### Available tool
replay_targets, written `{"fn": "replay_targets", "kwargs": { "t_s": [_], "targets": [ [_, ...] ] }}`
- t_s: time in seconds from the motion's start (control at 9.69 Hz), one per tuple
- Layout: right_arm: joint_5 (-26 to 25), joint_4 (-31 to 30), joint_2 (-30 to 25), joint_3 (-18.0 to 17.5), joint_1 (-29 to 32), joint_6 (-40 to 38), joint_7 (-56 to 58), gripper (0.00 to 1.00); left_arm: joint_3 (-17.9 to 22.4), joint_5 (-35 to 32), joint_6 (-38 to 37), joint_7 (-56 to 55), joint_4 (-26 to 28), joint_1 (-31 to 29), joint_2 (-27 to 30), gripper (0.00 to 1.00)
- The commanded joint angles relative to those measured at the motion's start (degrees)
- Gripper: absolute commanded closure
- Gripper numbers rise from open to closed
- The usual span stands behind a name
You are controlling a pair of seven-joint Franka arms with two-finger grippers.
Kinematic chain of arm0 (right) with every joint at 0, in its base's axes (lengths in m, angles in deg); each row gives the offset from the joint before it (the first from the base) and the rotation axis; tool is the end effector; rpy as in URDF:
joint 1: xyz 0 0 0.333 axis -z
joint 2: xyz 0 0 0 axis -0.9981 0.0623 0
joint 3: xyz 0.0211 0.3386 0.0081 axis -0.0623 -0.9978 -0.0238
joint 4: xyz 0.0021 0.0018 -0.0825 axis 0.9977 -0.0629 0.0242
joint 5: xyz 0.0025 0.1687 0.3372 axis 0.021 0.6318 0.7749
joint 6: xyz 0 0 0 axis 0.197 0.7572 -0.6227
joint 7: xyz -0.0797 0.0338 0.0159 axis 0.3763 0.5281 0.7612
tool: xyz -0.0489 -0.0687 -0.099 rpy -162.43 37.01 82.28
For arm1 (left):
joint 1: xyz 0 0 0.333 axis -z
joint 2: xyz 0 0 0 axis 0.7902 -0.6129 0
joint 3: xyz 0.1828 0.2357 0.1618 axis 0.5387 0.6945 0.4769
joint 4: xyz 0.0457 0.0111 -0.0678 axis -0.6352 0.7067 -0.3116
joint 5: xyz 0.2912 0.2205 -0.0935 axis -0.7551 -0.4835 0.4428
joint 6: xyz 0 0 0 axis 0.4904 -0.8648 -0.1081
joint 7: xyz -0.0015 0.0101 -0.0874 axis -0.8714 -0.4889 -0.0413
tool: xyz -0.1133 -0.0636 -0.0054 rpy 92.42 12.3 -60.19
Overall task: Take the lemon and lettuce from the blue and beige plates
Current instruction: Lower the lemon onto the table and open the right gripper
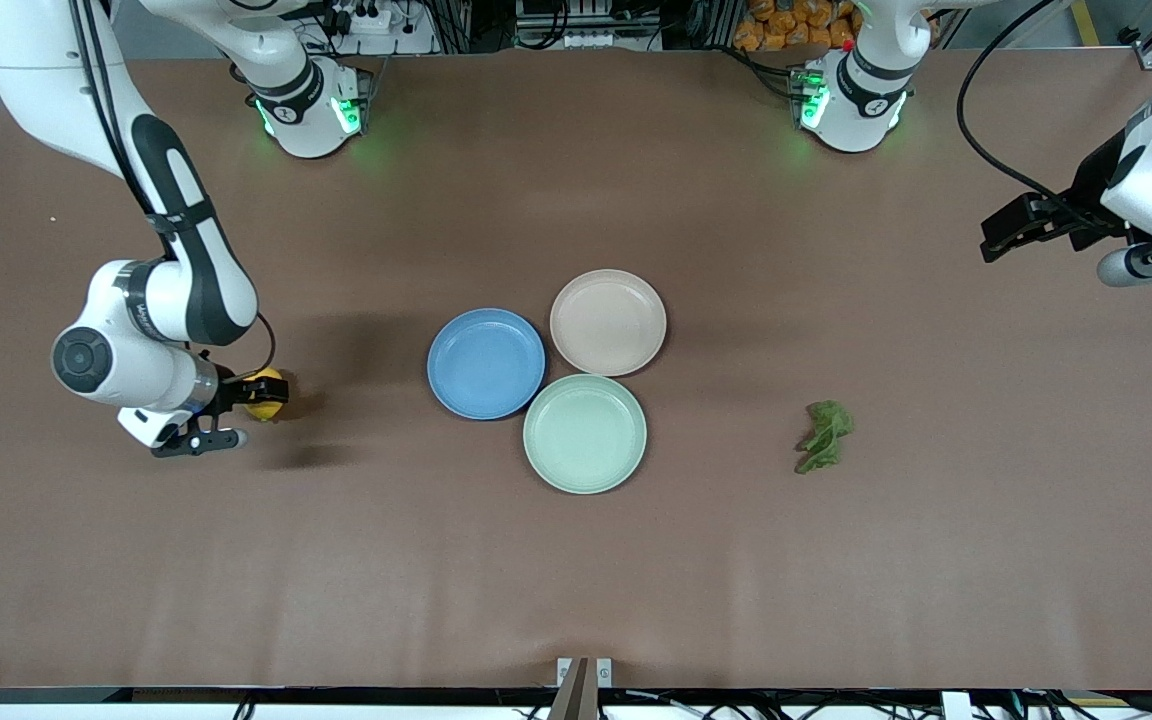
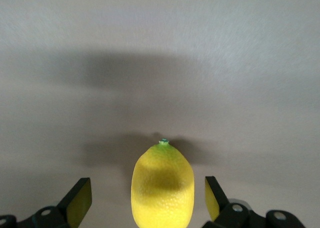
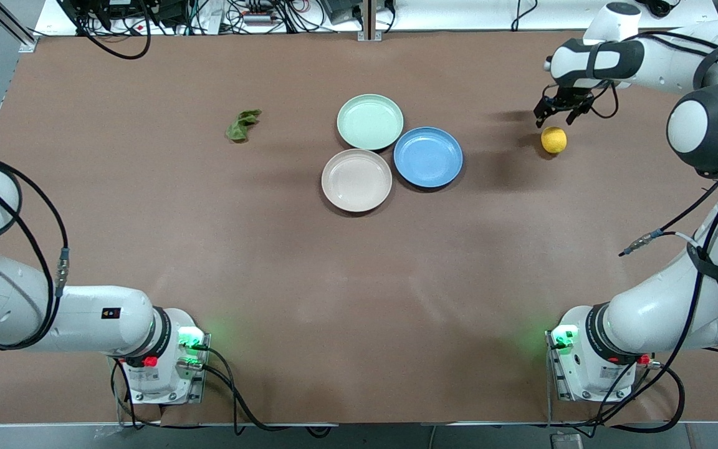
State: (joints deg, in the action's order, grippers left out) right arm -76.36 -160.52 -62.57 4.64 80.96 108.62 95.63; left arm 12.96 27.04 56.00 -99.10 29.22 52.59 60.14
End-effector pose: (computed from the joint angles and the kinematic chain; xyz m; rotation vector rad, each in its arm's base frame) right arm 0.6054 0.0011 0.2493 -3.0894 -0.1903 0.1823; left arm 0.5305 -0.0748 0.6271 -3.1207 -0.1914 0.0975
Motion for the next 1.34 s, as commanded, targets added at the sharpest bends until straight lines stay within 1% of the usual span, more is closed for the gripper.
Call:
{"fn": "replay_targets", "kwargs": {
  "t_s": [0.0, 0.31, 0.52, 0.62, 0.83, 0.93, 1.03, 1.24],
  "targets": [
    [0.2, -0.4, -4.1, 0.0, 0.7, -1.2, -0.2, 0.00, 0.0, 1.0, -0.8, 1.6, -0.8, -0.2, -0.3, 0.00],
    [-0.1, -0.4, -8.5, -0.1, 1.0, -1.9, -0.2, 0.00, 0.1, 1.1, -0.8, 1.6, -1.0, -0.5, -1.5, 0.00],
    [-0.7, -0.4, -11.7, -0.1, 1.2, -4.8, -0.1, 0.00, 0.1, 1.1, -0.8, 1.7, -1.2, -0.6, -1.8, 0.00],
    [-1.5, -0.4, -13.1, -0.2, 1.7, -5.9, -0.1, 0.00, 0.2, 1.2, -0.8, 2.0, -1.2, -0.6, -2.0, 0.00],
    [-4.8, -0.3, -16.1, -0.3, 2.1, -6.9, -0.1, 0.00, 0.2, 0.8, -0.7, 2.8, -1.2, -0.2, -2.1, 0.00],
    [-6.1, 0.2, -17.4, -0.4, 2.4, -7.1, -0.2, 0.00, 0.2, 0.6, -0.7, 2.9, -1.2, 0.1, -2.0, 0.00],
    [-6.3, 1.0, -18.4, -0.6, 2.9, -9.4, -0.2, 0.00, 0.4, 0.6, -0.6, 2.9, -1.2, 0.3, -2.0, 0.00],
    [-6.4, 4.7, -19.1, -0.7, 3.4, -14.0, -0.3, 0.00, 0.5, 0.5, 1.0, 2.9, -1.8, 0.1, -1.7, 0.00]
  ]
}}
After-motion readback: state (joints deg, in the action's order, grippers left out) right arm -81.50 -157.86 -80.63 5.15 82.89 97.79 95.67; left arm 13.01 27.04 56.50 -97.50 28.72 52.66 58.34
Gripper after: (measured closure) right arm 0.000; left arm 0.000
